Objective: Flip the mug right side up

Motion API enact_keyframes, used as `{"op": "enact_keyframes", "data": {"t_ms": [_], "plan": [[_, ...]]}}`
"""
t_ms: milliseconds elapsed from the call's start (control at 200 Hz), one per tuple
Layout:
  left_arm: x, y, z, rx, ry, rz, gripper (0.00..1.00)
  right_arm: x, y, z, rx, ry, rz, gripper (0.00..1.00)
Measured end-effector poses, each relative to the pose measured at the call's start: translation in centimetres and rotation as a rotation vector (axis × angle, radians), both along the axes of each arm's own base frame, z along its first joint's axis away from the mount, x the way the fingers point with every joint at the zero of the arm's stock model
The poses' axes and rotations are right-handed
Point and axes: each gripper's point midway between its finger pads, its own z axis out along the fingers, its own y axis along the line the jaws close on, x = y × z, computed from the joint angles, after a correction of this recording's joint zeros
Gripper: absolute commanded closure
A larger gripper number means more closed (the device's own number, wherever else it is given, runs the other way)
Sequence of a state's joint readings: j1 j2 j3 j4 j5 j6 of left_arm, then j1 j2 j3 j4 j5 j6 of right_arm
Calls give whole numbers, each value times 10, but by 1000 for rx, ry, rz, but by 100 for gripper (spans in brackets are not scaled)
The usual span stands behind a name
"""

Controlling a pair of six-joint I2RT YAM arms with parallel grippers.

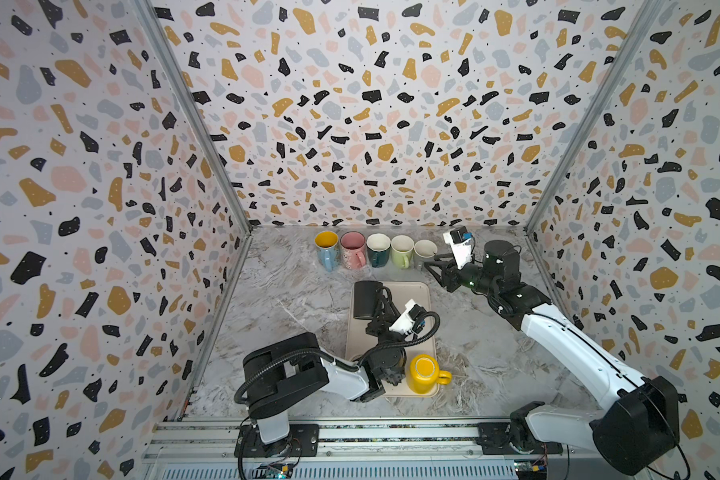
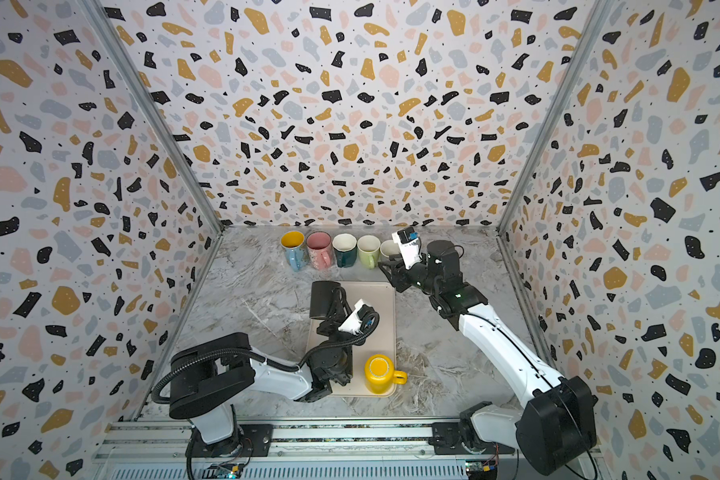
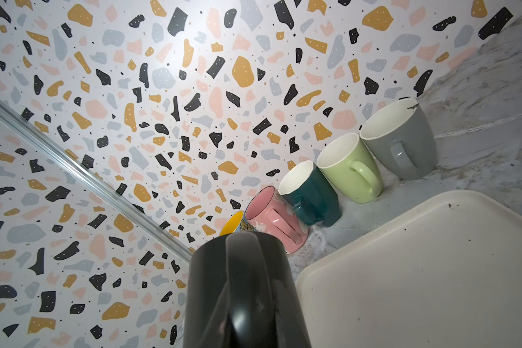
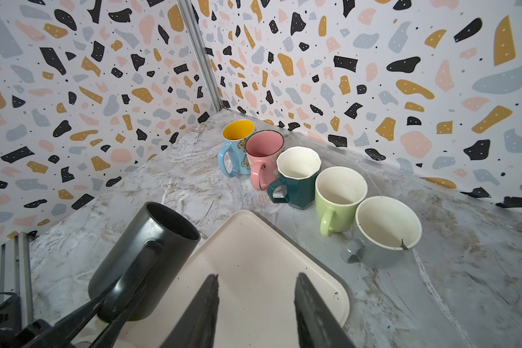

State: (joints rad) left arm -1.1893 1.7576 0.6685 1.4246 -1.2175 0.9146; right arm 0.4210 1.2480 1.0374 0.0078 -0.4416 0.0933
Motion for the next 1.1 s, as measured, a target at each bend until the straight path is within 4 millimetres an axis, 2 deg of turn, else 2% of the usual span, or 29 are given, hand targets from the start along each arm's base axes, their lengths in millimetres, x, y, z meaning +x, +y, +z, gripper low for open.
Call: {"op": "enact_keyframes", "data": {"t_ms": [145, 305, 441, 606, 756, 916, 1101], "plan": [[1, -7, 16, -11, -25, -8, 100, -1, 2, 22, 23, -37, 64, 50], [1, -11, 22, 24, -38, -20, 100, 6, 10, 48, 55, -47, 168, 46], [1, -14, 24, 58, -43, -30, 100, 8, 22, 55, 74, -4, 272, 45], [-1, -15, 37, 66, -66, -54, 100, -1, 35, 47, 92, 109, 393, 45], [-3, -16, 49, 63, -90, -79, 100, -12, 38, 26, 87, 236, 440, 40], [-3, -22, 54, 86, -106, -102, 100, -22, 41, 13, 74, 313, 460, 34], [-2, -31, 52, 131, -115, -123, 100, -36, 55, 0, 59, 375, 505, 33]]}}
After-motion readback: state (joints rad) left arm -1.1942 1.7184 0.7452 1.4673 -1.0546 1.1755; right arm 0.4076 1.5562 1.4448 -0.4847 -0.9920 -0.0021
